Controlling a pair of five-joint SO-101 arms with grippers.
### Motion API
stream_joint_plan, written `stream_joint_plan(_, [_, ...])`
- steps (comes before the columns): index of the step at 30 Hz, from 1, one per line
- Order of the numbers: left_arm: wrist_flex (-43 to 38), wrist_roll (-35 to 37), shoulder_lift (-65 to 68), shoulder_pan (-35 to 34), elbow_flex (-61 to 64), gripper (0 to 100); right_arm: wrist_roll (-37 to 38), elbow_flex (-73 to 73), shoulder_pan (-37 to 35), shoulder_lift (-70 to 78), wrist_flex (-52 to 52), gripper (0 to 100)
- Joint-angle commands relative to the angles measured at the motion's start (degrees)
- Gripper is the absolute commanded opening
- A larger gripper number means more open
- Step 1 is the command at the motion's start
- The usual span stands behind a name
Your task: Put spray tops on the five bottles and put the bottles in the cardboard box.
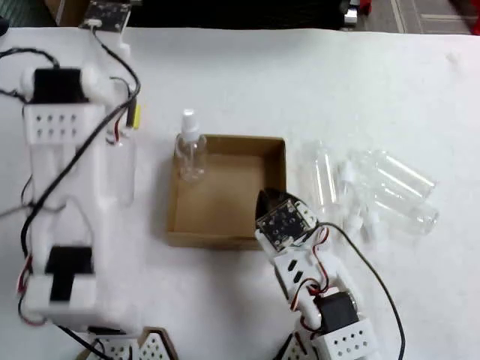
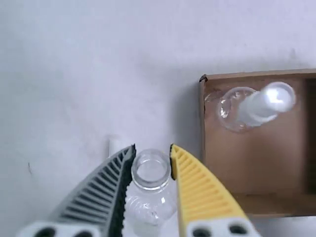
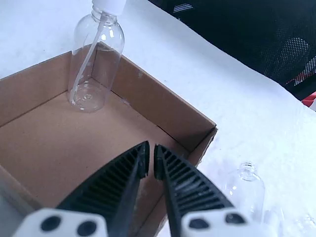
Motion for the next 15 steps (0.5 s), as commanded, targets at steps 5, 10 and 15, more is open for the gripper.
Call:
stream_joint_plan(5, [-16.26,1.23,-37.41,8.66,23.56,3,0.26,-0.62,-0.04,-0.31,-1.19,1.5])
stream_joint_plan(10, [-32.88,4.48,-53.14,14.37,41.67,3,-2.37,-7.91,0.22,-0.4,5.93,1.5])
stream_joint_plan(15, [-42.81,6.68,-65.63,24.31,51.6,3,-15.82,-26.11,-0.13,-0.4,22.99,1.5])
